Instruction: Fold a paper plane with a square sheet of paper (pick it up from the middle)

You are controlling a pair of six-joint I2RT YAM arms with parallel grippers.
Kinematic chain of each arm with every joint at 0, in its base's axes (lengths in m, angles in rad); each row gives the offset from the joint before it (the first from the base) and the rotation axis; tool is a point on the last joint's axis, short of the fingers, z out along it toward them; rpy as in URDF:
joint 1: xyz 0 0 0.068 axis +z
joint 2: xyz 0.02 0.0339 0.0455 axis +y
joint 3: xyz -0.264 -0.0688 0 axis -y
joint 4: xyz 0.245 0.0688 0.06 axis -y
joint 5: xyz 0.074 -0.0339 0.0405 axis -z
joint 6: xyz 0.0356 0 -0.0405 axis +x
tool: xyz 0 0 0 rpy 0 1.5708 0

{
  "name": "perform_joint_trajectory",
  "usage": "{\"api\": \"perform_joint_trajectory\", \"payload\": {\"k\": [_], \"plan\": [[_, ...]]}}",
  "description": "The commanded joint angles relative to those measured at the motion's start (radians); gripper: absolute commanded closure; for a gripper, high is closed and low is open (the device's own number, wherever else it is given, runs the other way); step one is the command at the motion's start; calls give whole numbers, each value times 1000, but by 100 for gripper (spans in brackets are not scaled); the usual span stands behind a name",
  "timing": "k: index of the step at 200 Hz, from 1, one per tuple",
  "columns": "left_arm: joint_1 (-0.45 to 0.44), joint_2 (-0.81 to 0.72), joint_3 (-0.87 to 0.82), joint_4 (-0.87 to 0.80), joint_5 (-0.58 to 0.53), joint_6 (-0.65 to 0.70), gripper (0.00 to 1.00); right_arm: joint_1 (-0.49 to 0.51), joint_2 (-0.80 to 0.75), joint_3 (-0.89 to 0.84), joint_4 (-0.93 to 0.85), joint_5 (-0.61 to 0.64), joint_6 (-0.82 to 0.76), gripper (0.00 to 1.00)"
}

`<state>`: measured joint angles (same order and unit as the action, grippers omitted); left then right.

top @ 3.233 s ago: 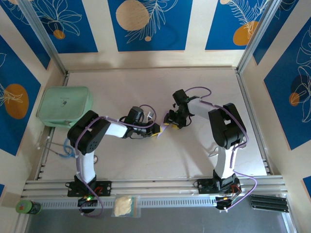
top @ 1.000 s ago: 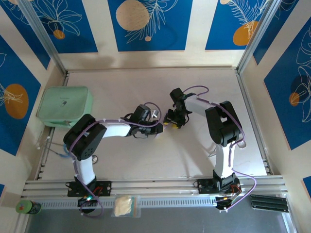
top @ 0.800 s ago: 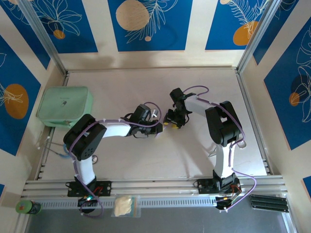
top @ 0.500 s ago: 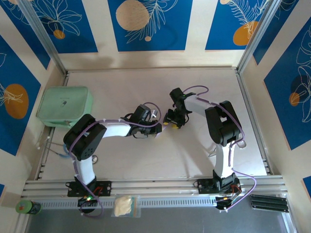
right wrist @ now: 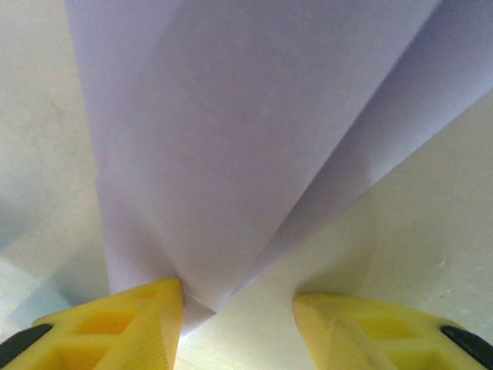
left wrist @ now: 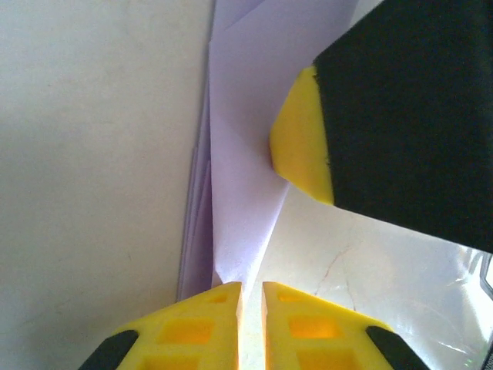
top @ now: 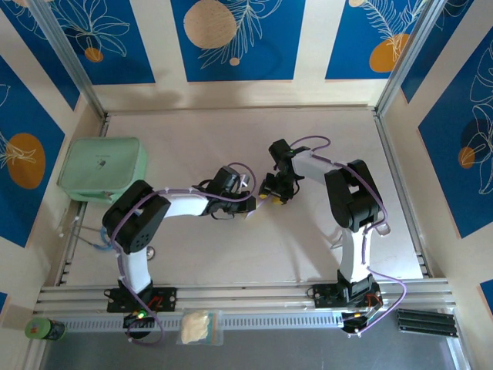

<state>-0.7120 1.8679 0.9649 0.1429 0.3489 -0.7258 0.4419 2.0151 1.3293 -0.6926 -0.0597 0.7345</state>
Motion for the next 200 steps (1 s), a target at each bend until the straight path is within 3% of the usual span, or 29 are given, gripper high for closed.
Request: {"api": "perform_joint_trajectory", "payload": {"k": [1, 168, 200], "plan": [[-7, 21, 27, -35, -24, 20, 84, 5, 168, -78, 24, 122, 8, 51], [-6, 42, 47, -78, -58, 19, 85, 16, 205, -70, 10, 145, 8, 51], [-7, 36, 49, -77, -55, 16, 85, 25, 213, -69, 0, 176, 17, 55]]}}
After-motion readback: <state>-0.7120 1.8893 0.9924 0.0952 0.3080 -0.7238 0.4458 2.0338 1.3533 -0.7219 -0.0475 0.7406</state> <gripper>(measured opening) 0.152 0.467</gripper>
